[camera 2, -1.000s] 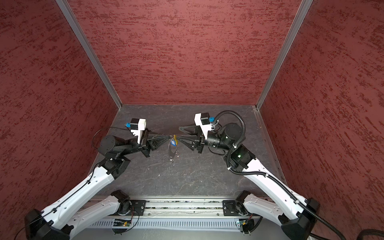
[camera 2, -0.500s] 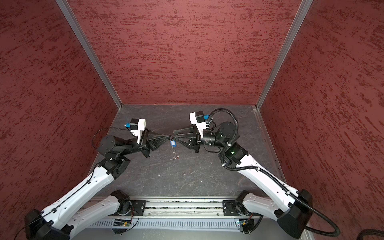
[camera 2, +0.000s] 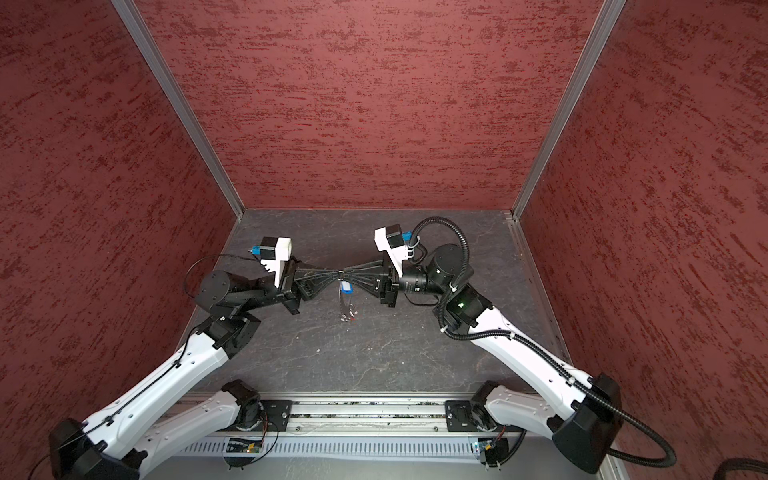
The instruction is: Remove the keys from the keyring
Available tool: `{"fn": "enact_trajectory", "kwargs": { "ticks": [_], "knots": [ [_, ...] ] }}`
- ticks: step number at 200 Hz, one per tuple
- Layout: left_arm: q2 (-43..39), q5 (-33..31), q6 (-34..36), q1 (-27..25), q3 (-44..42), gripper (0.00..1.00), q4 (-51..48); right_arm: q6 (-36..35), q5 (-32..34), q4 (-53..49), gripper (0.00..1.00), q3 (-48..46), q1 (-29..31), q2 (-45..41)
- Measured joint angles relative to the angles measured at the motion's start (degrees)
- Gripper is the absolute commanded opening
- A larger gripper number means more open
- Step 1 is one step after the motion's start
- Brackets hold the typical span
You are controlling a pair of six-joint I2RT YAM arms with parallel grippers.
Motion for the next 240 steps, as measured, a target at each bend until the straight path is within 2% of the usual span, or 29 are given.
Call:
{"fn": "enact_trajectory", "kwargs": {
  "ticks": [46, 74, 95, 108, 121, 184, 240],
  "knots": [
    [0.0, -0.13, -0.11, 0.0, -0.26, 0.0, 0.17, -0.24, -0.07, -0.09, 0.0, -0.07, 0.02, 0.31],
    [-0.11, -0.33, -0.13, 0.0, -0.31, 0.0, -0.09, -0.94, 0.57, -0.68, 0.0, -0.04, 0.02, 0.22],
    [-0.31, -0.7, -0.26, 0.02, -0.31, 0.26, -1.31, -2.99, 1.09, -4.39, 0.0, 0.24, 0.09, -0.39],
    [-0.72, -1.25, -0.17, 0.35, -0.31, 0.35, -2.05, -5.38, 1.27, -9.73, 0.0, 1.33, 0.09, -0.61],
    [-1.22, -1.51, 0.09, 0.68, -0.28, 0.38, -3.15, -8.31, 1.77, -16.37, 0.0, 3.72, 0.07, -0.52],
    [-1.16, -0.37, 4.26, -0.28, 4.02, 0.38, -15.43, -21.46, 2.91, -41.64, 0.0, 19.67, -0.07, 2.69],
    [-0.26, 0.98, 6.64, -0.72, 5.42, 0.19, -20.61, -28.04, 3.63, -56.37, 0.0, 27.61, -0.07, 7.93]
  ]
}}
